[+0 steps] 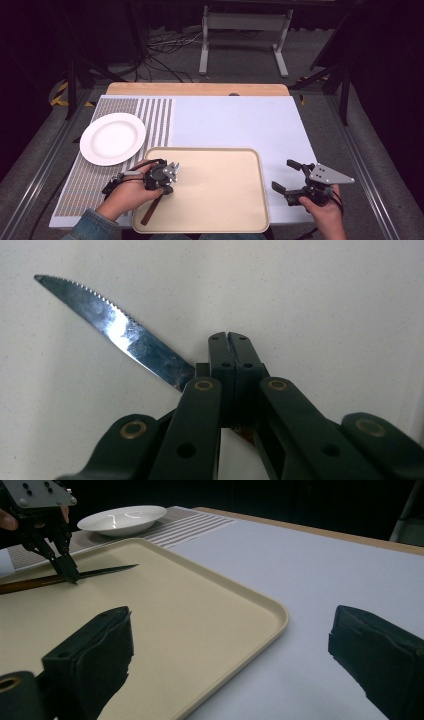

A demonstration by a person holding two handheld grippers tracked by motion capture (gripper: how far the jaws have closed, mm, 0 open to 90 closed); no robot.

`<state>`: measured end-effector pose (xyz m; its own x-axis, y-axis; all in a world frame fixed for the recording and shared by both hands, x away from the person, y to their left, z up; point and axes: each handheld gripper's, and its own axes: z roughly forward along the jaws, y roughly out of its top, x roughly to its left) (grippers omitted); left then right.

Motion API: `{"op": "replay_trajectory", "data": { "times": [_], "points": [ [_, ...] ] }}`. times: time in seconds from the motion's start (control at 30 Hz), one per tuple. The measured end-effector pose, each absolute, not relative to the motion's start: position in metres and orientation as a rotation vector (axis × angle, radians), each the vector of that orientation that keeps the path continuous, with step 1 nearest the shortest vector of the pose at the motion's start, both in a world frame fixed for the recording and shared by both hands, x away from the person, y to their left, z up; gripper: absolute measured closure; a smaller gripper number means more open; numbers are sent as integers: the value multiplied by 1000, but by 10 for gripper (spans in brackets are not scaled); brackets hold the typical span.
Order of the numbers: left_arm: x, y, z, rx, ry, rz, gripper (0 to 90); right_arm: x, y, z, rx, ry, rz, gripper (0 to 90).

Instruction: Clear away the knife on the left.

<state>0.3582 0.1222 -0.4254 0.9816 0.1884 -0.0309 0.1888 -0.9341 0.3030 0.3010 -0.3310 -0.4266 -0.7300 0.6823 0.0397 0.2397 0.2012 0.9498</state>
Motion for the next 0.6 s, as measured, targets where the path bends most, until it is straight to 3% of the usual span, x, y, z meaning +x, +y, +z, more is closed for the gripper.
{"op": "replay_trajectory", "data": {
  "times": [0.6],
  "points": [
    [360,135,-427,2789,354,-2,900,301,-330,-427,862,2096,1542,48]
  ]
}}
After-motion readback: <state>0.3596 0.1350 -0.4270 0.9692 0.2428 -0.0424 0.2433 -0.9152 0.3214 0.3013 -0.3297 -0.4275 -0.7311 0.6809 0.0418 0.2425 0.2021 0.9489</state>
